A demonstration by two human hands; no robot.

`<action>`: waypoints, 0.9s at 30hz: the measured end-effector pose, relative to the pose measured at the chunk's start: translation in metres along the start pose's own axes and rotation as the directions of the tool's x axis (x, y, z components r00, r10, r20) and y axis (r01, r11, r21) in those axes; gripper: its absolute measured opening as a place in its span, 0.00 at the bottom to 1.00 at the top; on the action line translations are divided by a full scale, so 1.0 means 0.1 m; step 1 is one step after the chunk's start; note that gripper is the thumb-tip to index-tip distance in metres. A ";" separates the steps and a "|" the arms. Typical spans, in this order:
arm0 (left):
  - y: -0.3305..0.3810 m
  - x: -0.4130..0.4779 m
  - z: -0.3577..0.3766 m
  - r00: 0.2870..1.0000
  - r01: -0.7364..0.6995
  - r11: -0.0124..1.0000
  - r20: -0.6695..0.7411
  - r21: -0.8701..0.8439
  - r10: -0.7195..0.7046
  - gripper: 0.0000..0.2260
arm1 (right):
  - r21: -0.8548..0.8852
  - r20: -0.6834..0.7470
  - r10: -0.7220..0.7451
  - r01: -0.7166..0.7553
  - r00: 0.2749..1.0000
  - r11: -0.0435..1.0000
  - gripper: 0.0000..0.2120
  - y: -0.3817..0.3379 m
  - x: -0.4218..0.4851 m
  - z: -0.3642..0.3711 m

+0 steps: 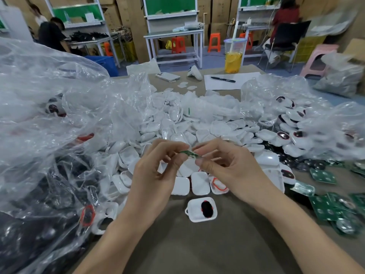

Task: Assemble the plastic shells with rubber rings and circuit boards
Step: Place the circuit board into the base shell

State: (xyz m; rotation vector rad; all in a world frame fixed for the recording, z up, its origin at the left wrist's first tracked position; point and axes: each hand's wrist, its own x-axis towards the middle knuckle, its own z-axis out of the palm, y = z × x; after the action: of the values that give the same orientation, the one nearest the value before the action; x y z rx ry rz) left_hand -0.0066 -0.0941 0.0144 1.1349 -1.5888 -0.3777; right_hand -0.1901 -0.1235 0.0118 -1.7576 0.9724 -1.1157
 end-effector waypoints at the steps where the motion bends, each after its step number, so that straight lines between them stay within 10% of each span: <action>1: 0.01 0.00 0.00 0.999 0.042 0.999 -0.011 -0.029 -0.043 0.15 | -0.003 -0.009 -0.008 0.008 1.000 1.000 0.05 -0.01 -0.01 0.00; 27: -0.03 -0.05 0.04 0.953 -0.293 0.920 0.160 0.260 0.258 0.09 | 0.429 0.072 0.268 -0.273 0.961 0.861 0.12 -0.07 0.02 -0.03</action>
State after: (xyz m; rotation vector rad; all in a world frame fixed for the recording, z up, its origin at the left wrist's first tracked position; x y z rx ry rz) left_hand -0.0090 -0.0923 0.0077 1.0922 -1.9280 -0.0339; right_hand -0.1907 -0.1230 0.0194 -1.2208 0.8511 -1.0432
